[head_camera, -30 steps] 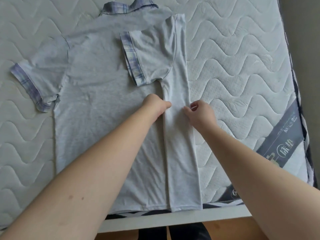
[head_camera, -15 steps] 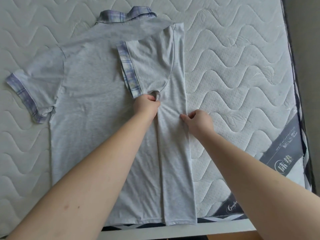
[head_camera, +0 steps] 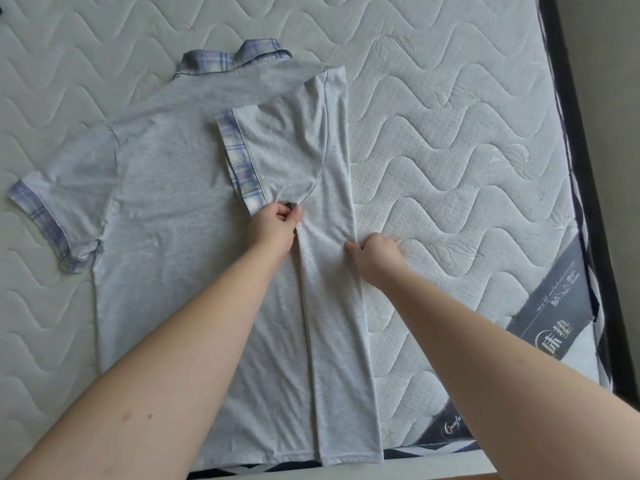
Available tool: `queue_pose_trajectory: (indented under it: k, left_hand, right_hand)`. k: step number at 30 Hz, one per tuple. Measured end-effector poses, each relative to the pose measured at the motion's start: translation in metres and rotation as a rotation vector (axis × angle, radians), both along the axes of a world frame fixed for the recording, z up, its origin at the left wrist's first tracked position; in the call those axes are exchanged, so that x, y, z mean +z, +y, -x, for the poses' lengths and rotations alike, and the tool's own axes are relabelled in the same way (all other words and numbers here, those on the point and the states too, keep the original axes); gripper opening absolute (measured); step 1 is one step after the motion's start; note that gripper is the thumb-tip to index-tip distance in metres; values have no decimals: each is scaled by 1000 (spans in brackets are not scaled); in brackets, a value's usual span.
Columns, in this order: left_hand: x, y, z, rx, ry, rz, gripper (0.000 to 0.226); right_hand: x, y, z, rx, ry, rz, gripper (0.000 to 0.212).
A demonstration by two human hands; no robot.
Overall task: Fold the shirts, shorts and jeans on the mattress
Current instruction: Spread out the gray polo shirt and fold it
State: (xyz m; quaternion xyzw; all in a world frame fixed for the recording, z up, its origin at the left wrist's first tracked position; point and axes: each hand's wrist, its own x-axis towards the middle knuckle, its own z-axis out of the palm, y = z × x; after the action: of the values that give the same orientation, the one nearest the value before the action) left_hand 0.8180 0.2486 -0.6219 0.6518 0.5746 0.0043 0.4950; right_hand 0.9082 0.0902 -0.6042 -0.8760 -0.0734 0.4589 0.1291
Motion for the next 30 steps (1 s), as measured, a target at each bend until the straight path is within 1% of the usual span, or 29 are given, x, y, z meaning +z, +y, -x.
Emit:
queue_pose_trajectory:
  k: [3,8,11,16,19,22,24,26,27,28,30]
  left_hand:
    - [-1,3,3,-33,-14,9,19]
    - [-1,6,4,-53,-20,52,17]
    - [-7,10,5,-58,-20,71,18]
    - [-10,11,4,-35,-54,72,20]
    - [-5,13,3,-15,-87,117,22]
    - [3,15,4,-71,-111,163,23]
    - [10,17,15,-122,-185,243,20]
    - [17,28,36,-177,-238,245,15]
    - [20,37,51,-192,-253,213,13]
    - [23,47,66,-203,-262,171,12]
    - [27,67,95,-257,-254,79,8]
  right_hand:
    - [4,6,-3,27,26,41,64]
    - [0,12,-6,14,68,96,69]
    - [-7,18,-4,-11,40,142,70]
    - [-12,19,-1,4,-3,189,72]
    - [-7,20,-4,65,-32,204,71]
    - [-1,20,-6,92,-54,211,67]
    - [3,18,-4,44,-49,198,65]
    - [10,15,2,-64,-56,166,63]
    - [15,16,7,-105,-101,154,61]
    - [20,17,14,-128,-192,143,58]
    - [29,28,33,-135,-427,82,49]
